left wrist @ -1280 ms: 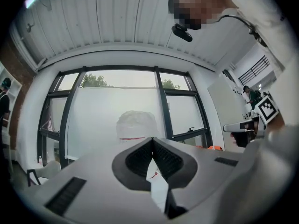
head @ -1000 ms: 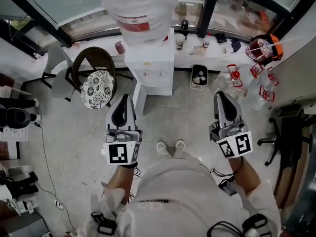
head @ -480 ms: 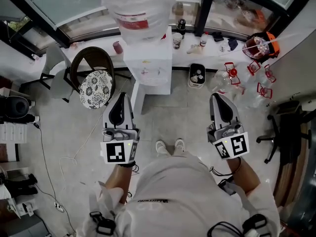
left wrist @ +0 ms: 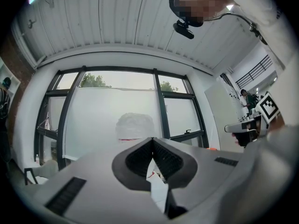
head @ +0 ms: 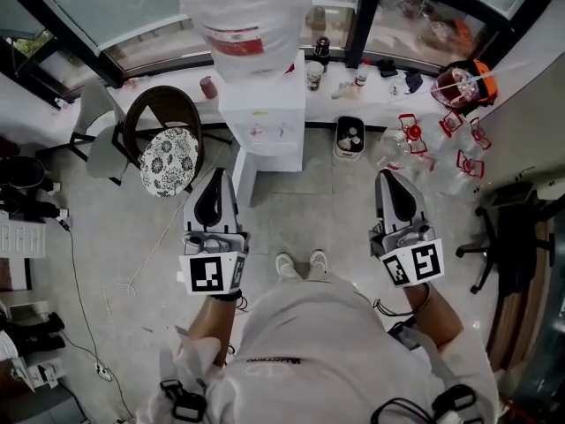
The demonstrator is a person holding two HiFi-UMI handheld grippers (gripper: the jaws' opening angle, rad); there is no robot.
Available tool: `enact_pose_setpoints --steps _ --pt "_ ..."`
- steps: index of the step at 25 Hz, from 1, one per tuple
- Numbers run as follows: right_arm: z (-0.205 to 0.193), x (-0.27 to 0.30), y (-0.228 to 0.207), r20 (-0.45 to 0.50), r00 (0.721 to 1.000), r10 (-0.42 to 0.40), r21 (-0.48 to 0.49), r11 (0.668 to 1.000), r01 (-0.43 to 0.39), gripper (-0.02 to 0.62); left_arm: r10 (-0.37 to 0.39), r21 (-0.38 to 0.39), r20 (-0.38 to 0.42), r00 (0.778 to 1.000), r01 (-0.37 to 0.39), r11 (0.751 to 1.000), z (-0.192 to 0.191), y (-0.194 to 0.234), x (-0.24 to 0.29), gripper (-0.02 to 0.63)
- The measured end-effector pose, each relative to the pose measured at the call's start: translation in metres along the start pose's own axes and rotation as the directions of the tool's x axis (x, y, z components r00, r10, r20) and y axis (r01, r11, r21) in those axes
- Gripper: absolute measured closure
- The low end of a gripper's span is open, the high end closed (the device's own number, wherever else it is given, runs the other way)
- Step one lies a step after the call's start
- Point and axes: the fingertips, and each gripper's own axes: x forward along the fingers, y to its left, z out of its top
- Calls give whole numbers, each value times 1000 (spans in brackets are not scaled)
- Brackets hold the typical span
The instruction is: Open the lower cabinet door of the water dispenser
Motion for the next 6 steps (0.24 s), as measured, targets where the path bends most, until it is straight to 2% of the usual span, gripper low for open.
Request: enact_pose_setpoints --steps 6 --pt "-2 0 2 -6 1000 3 1 1000 -3 577 -6 -2 3 1000 6 1000 2 -4 0 604"
